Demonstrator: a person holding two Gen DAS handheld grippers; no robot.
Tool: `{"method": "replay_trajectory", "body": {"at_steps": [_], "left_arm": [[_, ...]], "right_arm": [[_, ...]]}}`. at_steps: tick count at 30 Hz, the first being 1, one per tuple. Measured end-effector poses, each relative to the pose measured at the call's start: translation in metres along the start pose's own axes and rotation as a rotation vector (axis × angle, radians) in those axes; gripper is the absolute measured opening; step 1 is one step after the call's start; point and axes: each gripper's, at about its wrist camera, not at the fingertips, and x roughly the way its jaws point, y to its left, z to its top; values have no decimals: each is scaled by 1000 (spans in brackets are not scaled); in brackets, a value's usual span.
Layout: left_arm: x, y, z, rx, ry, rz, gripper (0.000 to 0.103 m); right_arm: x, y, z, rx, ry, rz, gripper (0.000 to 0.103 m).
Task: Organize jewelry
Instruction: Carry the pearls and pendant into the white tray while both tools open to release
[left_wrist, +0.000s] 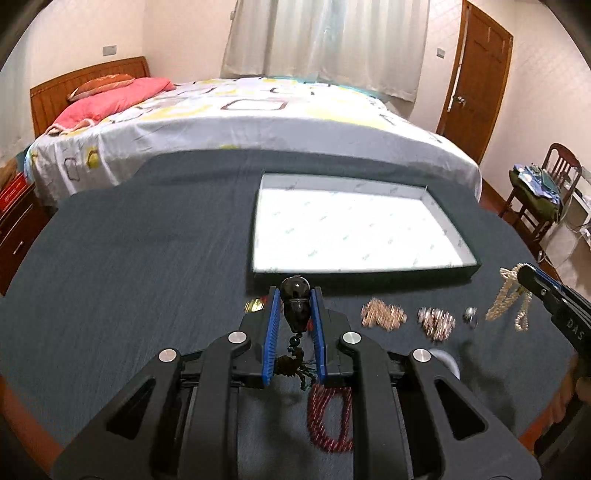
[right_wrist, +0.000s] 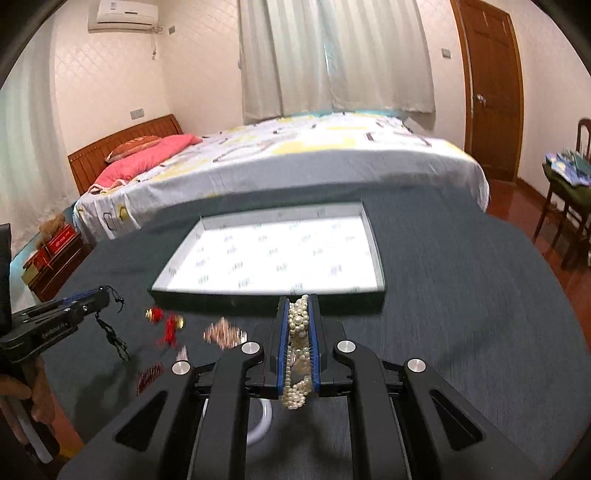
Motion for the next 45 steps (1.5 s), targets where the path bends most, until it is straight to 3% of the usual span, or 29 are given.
{"method": "replay_trajectory", "body": {"at_steps": [10, 19, 29, 37, 39, 40, 41, 42, 45], "left_arm": [[51, -13, 66, 21, -55, -9, 17], [127, -23, 118, 25, -49, 19, 17], [221, -28, 131, -8, 134, 11, 17], [253, -24, 122, -18, 263, 0, 17], [253, -24, 122, -22, 267, -3, 24], [253, -25, 122, -21, 265, 3, 35], [253, -25, 123, -18, 264, 6, 45], [252, -25, 124, -16, 261, 1, 48], [248, -28, 125, -5, 246, -3, 56]], "right_arm": [[63, -1, 63, -26, -37, -13, 10], [144, -5, 102, -43, 10, -32, 10], [224, -24, 103, -24, 180, -43, 10], [250, -25, 97, -47, 291, -55, 10], [253, -26, 95, -41, 310, -50, 11], [254, -25, 95, -42, 316, -53, 11], [254, -24, 95, -45, 320, -56, 13], [256, -24, 96, -49, 323, -60, 16], [251, -21, 96, -58, 301, -79, 50]]}}
